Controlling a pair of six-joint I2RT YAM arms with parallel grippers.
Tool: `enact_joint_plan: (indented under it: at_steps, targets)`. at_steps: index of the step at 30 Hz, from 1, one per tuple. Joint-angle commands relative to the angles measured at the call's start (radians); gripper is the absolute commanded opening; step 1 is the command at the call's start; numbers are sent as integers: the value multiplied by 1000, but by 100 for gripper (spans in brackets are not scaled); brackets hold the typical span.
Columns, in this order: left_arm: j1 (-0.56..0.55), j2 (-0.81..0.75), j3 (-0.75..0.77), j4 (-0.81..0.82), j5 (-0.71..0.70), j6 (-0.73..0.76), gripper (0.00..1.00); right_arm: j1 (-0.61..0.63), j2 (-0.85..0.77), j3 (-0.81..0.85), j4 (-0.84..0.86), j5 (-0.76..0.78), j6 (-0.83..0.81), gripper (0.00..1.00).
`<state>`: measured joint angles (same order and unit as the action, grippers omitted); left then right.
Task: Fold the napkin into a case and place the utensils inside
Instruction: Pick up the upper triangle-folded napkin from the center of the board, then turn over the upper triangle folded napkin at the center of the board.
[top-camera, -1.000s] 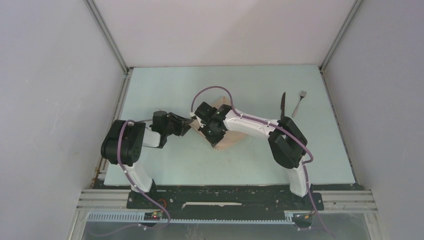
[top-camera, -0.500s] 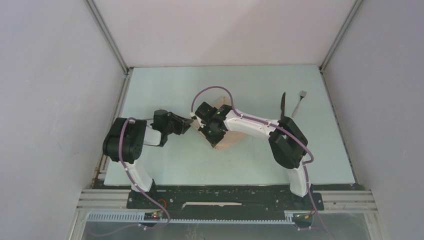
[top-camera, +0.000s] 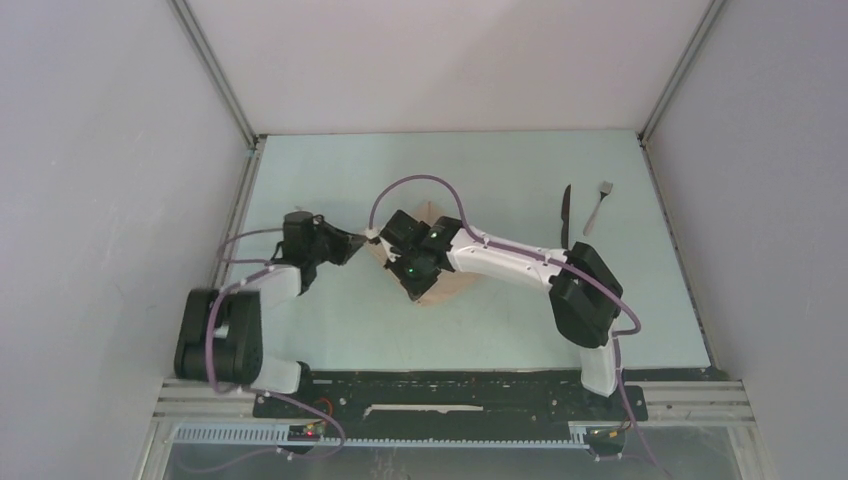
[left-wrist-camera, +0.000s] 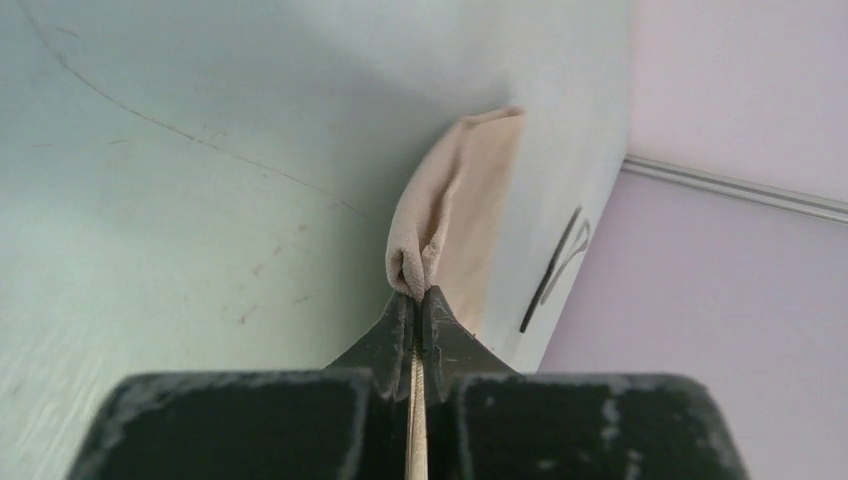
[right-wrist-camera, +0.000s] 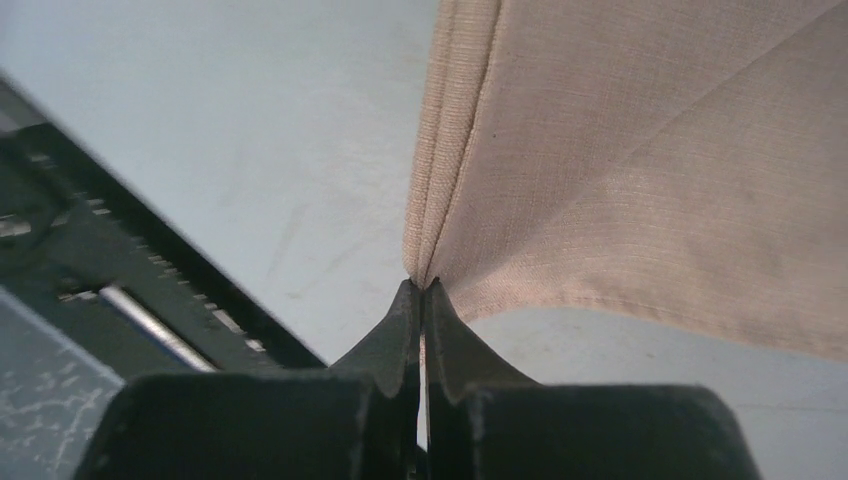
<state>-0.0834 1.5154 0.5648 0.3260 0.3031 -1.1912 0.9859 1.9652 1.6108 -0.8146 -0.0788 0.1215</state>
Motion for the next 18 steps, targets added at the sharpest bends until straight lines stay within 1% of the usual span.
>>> enact_joint_plan:
  at_steps: [1,2,3,5,6,7,8,9,11,13,16,17,18]
  targets:
    - [126,-333,18,-363,-43,155,0,133,-103,68,5,-114,69,0]
    - [158,-452,31,-472,-59,189,0,161,-109,85,11,-147,82,0]
    - [191,-517,50,-583,-81,220,0,193,-116,103,20,-179,92,0]
    - [250,-719,103,-794,-153,267,0,250,-125,147,35,-280,115,0]
    - [279,-797,143,-934,-195,288,0,266,-132,164,56,-339,135,0]
    - [292,-861,187,-996,-240,307,0,278,-142,175,82,-403,153,0]
    - [297,-911,242,-1094,-287,325,0,287,-153,179,115,-459,171,0]
    - [298,-946,290,-1146,-330,334,0,290,-163,175,155,-518,187,0]
    - [297,-963,353,-1186,-364,344,0,272,-185,139,241,-648,227,0]
    - [296,-927,370,-1165,-363,348,0,228,-202,56,357,-756,286,0]
    - [281,-815,315,-998,-312,338,0,133,-208,-113,546,-870,364,0]
    - [252,-759,302,-934,-326,337,0,96,-196,-175,589,-904,382,0]
    - [222,-682,299,-883,-343,338,0,61,-175,-201,610,-936,387,0]
